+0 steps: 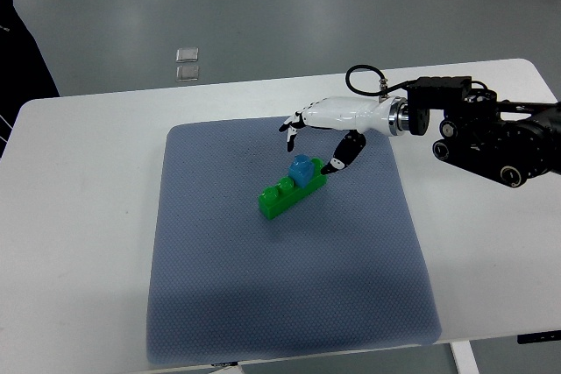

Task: Stack blue block on green block with right hand

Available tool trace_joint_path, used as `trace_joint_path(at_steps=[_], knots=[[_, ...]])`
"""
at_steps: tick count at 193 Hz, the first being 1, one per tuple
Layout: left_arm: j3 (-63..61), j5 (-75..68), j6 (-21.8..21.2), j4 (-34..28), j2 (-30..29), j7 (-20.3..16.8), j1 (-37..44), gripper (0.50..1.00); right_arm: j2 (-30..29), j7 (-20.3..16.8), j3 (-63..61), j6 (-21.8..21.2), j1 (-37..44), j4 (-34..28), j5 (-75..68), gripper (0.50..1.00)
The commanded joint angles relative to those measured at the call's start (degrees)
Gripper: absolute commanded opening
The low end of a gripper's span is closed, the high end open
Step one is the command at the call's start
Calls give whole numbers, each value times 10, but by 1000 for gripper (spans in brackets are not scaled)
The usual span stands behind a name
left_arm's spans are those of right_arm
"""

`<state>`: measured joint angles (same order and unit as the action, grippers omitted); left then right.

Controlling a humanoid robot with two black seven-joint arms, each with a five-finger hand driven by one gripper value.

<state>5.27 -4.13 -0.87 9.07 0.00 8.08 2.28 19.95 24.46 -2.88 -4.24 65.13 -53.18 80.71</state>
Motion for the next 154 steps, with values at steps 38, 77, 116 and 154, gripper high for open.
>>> trace_joint_path(at_steps=[38,77,116,154], knots=[[0,0,0,0,0,0,0,1000,10,-8,-15,-54,-4,9,-205,926],[0,0,0,0,0,0,0,1000,10,-56,-17,-141,-15,87,-485,926],[0,0,0,0,0,0,0,1000,-9,-140,-20,-163,-53,146,-795,926],[0,0,0,0,0,0,0,1000,-32,-170,-21,-162,-81,156,-971,926]])
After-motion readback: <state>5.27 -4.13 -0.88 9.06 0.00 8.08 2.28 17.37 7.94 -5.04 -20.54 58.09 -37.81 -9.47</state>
